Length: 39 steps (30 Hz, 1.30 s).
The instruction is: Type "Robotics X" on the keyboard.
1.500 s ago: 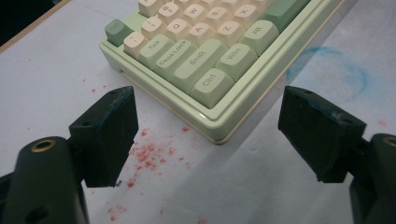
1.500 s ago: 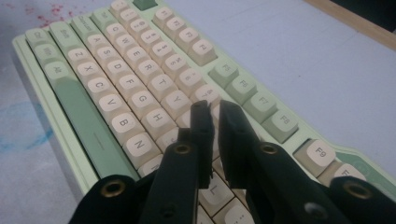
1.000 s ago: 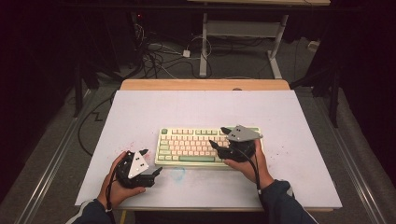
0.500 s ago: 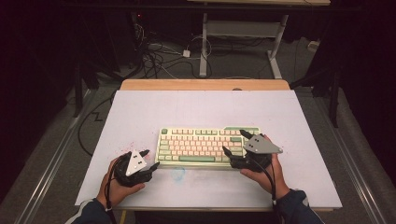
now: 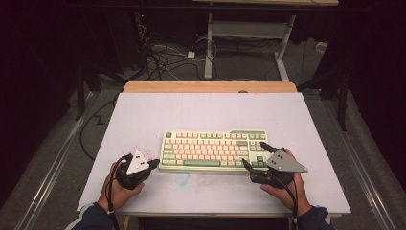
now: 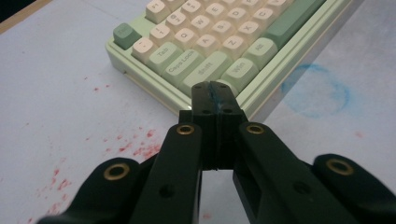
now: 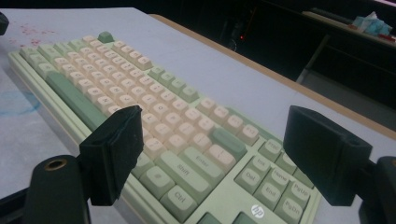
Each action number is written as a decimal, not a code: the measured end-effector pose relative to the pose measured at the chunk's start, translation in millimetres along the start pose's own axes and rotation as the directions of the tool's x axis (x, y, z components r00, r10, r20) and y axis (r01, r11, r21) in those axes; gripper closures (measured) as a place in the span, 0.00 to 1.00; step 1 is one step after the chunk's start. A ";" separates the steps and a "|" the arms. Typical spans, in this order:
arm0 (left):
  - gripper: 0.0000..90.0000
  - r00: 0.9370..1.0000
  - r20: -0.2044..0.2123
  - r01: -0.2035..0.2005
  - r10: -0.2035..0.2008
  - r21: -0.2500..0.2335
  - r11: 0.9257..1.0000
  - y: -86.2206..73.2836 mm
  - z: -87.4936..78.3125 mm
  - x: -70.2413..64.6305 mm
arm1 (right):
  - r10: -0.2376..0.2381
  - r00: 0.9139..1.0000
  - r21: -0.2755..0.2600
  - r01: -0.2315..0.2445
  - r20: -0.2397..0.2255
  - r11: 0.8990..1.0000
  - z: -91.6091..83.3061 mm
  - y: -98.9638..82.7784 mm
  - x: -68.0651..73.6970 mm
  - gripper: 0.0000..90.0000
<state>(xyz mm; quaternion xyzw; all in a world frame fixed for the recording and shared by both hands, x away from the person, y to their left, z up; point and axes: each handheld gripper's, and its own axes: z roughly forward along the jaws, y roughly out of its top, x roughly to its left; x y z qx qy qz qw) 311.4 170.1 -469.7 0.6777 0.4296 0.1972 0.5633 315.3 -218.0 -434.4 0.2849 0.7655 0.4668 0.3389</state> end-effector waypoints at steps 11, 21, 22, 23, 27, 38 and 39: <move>0.97 0.999 0.036 0.024 -0.024 0.026 0.999 27.4 9.9 -8.7 | 0.010 1.000 0.023 -0.011 0.006 1.000 -7.0 -12.7 -1.5 0.23; 0.97 0.996 0.085 -0.008 0.003 0.057 0.998 40.1 41.1 -28.1 | 0.011 1.000 0.030 -0.011 -0.004 0.999 -6.0 -14.0 1.6 0.24; 0.97 0.996 0.092 -0.013 0.007 0.062 0.998 39.8 44.7 -30.5 | 0.005 1.000 0.032 -0.005 -0.003 0.999 -5.8 -14.3 2.4 0.24; 0.97 0.995 0.100 -0.015 0.009 0.065 0.998 39.4 48.2 -33.1 | -0.002 1.000 0.034 0.002 -0.003 0.999 -5.8 -14.6 2.8 0.24; 0.97 0.993 0.120 -0.030 0.020 0.081 0.996 37.5 60.2 -43.0 | -0.007 1.000 0.037 0.007 -0.007 0.999 -6.1 -15.8 4.8 0.24; 0.97 0.989 0.138 -0.077 0.059 0.130 0.988 28.8 80.4 -54.3 | -0.018 0.999 0.051 0.019 -0.030 0.998 -1.6 -18.2 9.0 0.24; 0.97 0.989 0.135 -0.083 0.065 0.134 0.988 27.4 81.4 -54.3 | -0.018 0.999 0.052 0.020 -0.033 0.998 -1.2 -18.3 9.2 0.24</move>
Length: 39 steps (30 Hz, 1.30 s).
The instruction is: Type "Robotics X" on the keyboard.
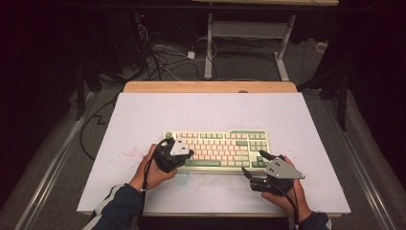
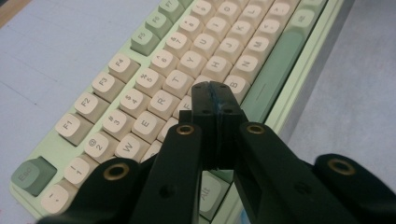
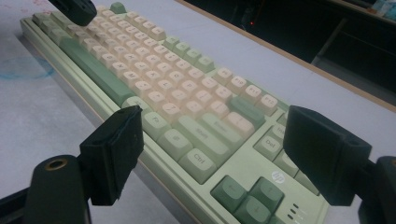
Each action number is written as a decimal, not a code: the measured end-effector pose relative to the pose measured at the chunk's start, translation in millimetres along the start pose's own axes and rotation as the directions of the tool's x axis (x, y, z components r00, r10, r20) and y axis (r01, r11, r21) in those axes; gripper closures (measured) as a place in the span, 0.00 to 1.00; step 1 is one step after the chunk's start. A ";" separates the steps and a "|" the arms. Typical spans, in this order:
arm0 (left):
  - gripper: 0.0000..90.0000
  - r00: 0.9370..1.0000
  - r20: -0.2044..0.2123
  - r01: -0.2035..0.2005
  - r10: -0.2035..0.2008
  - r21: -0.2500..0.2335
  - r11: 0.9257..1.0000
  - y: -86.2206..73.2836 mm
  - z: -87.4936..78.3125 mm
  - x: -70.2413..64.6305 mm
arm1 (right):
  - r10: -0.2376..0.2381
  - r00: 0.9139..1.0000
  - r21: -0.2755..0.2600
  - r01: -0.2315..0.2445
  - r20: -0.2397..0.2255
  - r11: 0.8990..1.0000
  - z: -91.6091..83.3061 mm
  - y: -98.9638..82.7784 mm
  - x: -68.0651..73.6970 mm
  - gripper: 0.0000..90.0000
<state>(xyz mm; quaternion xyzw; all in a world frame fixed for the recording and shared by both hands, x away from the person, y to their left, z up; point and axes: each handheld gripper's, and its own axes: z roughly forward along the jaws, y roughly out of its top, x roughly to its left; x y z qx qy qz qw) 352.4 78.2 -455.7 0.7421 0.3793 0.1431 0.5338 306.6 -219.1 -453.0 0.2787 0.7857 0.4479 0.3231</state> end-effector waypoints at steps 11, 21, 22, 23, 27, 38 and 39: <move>0.97 1.000 -0.013 0.002 -0.002 0.009 1.000 -4.1 8.0 4.2 | -0.009 1.000 0.027 0.009 -0.022 1.000 5.2 -2.2 2.9 0.24; 0.97 1.000 -0.019 -0.001 0.001 0.021 1.000 -7.2 13.6 4.9 | -0.010 1.000 0.037 0.011 -0.029 0.999 6.7 -3.3 3.4 0.24; 0.96 1.000 -0.018 0.000 0.000 0.021 1.000 -7.2 13.6 5.1 | -0.009 1.000 0.038 0.010 -0.028 0.999 6.8 -3.4 3.5 0.24; 0.96 1.000 -0.019 -0.001 0.001 0.021 1.000 -7.4 13.6 5.2 | -0.009 0.999 0.038 0.010 -0.030 0.999 7.0 -3.5 3.7 0.24; 0.97 1.000 -0.013 0.006 -0.005 0.033 0.999 -9.8 15.0 5.0 | -0.014 0.999 0.046 0.016 -0.037 0.999 8.3 -3.6 4.7 0.24; 0.93 1.000 -0.024 -0.011 0.011 -0.036 0.999 -4.3 7.7 4.1 | -0.008 1.000 0.040 0.009 -0.017 0.999 6.4 -3.6 2.6 0.24; 0.93 1.000 -0.026 -0.009 0.008 -0.047 0.999 -3.5 6.6 4.5 | -0.010 1.000 0.038 0.010 -0.016 0.999 6.2 -3.5 2.3 0.24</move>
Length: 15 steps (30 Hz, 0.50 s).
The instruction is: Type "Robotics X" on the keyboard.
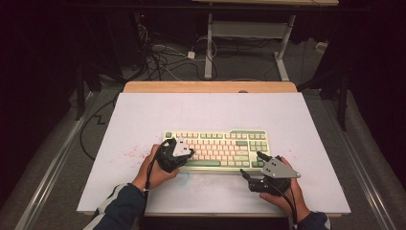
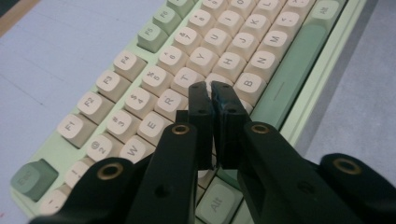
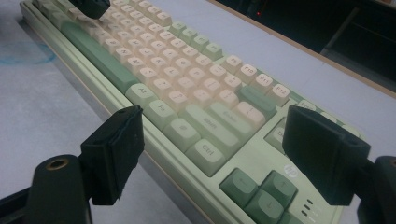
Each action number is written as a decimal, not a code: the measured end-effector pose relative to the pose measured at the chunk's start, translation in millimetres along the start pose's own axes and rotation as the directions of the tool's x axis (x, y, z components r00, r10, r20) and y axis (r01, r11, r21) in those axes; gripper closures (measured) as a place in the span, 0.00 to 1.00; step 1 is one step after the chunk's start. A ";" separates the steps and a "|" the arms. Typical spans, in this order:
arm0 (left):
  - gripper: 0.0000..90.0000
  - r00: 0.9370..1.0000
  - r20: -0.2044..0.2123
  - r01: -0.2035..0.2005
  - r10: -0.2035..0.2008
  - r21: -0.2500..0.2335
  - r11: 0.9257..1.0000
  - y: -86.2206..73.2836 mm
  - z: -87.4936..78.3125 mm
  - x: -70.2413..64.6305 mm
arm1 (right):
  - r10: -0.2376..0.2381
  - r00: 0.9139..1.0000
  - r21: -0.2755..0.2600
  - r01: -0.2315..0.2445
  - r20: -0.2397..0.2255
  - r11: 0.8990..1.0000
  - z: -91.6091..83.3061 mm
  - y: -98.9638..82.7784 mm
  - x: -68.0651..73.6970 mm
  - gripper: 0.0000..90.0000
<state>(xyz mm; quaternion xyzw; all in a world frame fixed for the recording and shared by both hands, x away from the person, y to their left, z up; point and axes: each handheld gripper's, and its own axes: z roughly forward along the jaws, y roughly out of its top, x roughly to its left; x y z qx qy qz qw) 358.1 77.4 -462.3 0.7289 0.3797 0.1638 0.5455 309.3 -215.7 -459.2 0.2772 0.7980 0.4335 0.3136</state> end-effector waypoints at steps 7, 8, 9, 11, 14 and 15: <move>0.75 1.000 -0.005 -0.001 0.000 -0.058 0.998 2.0 -8.2 3.7 | -0.004 1.000 -0.002 0.004 -0.001 1.000 -0.5 0.8 0.4 0.24; 0.74 1.000 -0.003 0.001 -0.001 -0.063 0.998 2.3 -9.8 4.4 | -0.004 1.000 -0.001 0.004 0.000 1.000 -0.6 0.7 0.6 0.24; 0.71 1.000 -0.005 -0.002 0.002 -0.072 0.997 2.2 -11.2 4.6 | -0.003 1.000 -0.001 0.003 -0.002 1.000 -0.6 0.7 0.7 0.24; 0.63 1.000 -0.011 -0.022 0.021 -0.087 0.996 2.1 -14.4 5.4 | -0.006 1.000 -0.001 0.006 -0.003 1.000 -0.5 0.8 0.7 0.24; 0.46 1.000 -0.017 -0.027 0.026 -0.120 0.992 2.7 -19.4 6.7 | -0.008 1.000 0.002 0.008 -0.005 1.000 -0.2 0.7 0.7 0.24; 0.42 0.999 -0.018 -0.029 0.026 -0.126 0.992 2.5 -20.9 7.2 | -0.008 1.000 0.002 0.008 -0.007 1.000 -0.2 0.7 0.9 0.24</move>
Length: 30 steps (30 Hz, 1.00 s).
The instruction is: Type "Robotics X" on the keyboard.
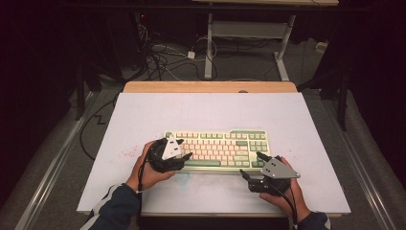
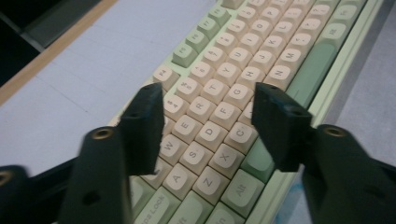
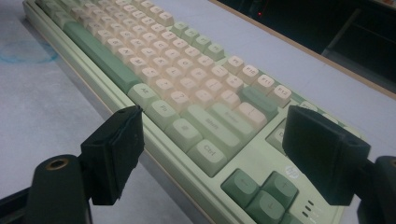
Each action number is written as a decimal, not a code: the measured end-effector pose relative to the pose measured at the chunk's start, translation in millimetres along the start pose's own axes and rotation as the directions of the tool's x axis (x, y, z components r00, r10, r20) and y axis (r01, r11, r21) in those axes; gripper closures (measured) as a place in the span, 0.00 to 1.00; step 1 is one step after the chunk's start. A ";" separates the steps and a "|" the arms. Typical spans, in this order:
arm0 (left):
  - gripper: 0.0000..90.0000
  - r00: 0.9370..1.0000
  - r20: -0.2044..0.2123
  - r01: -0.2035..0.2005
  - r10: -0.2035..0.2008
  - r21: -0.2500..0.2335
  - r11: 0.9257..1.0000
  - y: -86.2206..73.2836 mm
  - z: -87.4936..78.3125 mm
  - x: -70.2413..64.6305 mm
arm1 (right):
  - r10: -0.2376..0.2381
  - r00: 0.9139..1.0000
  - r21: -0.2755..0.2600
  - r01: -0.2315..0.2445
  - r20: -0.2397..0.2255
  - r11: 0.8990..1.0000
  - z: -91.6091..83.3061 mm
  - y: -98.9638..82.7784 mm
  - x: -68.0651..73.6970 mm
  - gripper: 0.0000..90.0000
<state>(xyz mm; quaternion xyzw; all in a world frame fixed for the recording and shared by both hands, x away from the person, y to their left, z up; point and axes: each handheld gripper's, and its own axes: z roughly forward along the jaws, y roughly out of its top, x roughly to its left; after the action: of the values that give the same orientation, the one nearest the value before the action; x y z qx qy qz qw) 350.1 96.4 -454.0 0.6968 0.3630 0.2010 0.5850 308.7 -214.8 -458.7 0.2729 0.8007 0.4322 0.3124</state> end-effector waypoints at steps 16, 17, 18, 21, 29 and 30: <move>0.24 0.999 -0.037 -0.039 0.036 -0.093 0.995 -11.7 -27.8 9.2 | -0.003 1.000 0.000 0.003 -0.004 1.000 0.2 0.5 1.7 0.24; 0.24 0.998 -0.043 -0.047 0.044 -0.090 0.995 -13.0 -29.0 9.9 | -0.003 1.000 0.001 0.003 -0.005 1.000 0.2 0.4 1.6 0.24; 0.24 0.998 -0.048 -0.049 0.045 -0.091 0.995 -14.4 -30.7 10.8 | -0.002 1.000 0.002 0.002 -0.005 1.000 0.2 0.2 1.5 0.24; 0.24 0.998 -0.057 -0.039 0.034 -0.095 0.995 -17.1 -34.8 13.3 | 0.001 1.000 0.002 -0.001 -0.003 1.000 0.3 0.1 0.8 0.24; 0.24 0.997 -0.078 -0.003 -0.005 -0.102 0.995 -27.0 -46.5 18.0 | 0.003 1.000 0.003 -0.003 0.002 1.000 0.4 0.0 0.0 0.24; 0.24 0.997 -0.080 0.009 -0.017 -0.098 0.995 -28.5 -48.1 18.0 | 0.003 1.000 0.005 -0.003 0.001 1.000 0.5 -0.1 0.0 0.24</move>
<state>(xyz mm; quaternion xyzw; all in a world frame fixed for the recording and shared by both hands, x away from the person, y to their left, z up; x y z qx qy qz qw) 320.3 143.4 -472.7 0.6564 0.3807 0.2427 0.6044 309.0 -214.5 -459.0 0.2753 0.8011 0.4307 0.3115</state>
